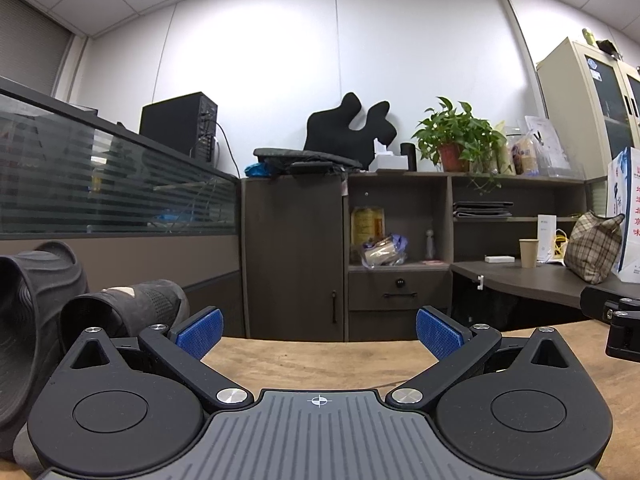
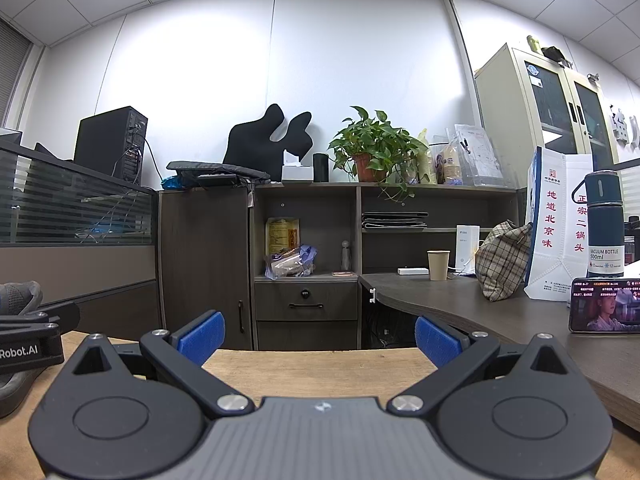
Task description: Organize scattered shoes
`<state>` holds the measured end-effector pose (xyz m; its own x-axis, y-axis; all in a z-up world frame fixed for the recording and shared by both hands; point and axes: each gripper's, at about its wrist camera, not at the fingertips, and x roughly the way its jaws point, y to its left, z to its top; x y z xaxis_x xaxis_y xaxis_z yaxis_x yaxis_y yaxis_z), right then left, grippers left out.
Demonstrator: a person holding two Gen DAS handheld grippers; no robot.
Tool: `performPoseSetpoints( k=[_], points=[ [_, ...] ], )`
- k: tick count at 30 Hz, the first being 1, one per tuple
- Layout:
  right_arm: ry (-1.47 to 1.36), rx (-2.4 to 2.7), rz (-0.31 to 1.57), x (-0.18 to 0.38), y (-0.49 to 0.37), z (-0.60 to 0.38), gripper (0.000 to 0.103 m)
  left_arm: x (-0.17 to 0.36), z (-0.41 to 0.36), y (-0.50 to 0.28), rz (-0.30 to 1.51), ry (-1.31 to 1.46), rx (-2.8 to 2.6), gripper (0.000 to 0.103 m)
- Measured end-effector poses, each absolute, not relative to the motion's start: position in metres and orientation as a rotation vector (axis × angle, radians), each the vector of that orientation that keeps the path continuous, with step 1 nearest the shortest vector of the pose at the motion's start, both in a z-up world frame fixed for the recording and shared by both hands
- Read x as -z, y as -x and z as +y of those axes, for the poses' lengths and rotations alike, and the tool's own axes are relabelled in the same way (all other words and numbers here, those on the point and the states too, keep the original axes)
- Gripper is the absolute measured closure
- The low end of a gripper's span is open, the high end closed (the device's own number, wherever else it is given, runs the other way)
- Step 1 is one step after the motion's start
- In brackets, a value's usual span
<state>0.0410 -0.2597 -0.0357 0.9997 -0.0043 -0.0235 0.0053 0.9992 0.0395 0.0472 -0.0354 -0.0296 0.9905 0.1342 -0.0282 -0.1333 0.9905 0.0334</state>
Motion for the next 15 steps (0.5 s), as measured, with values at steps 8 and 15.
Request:
performPoseSetpoints(
  k=[8,15],
  points=[
    [-0.039,0.005,0.024,0.0353,-0.0407,-0.2569,0.0,0.029,-0.0357,-0.0467,0.029,-0.028,-0.149,0.0],
    [-0.036,0.004,0.029,0.0315,-0.0446,-0.259,0.0,0.0287,-0.0361,-0.0471,0.027,-0.032,-0.154,0.0]
  ],
)
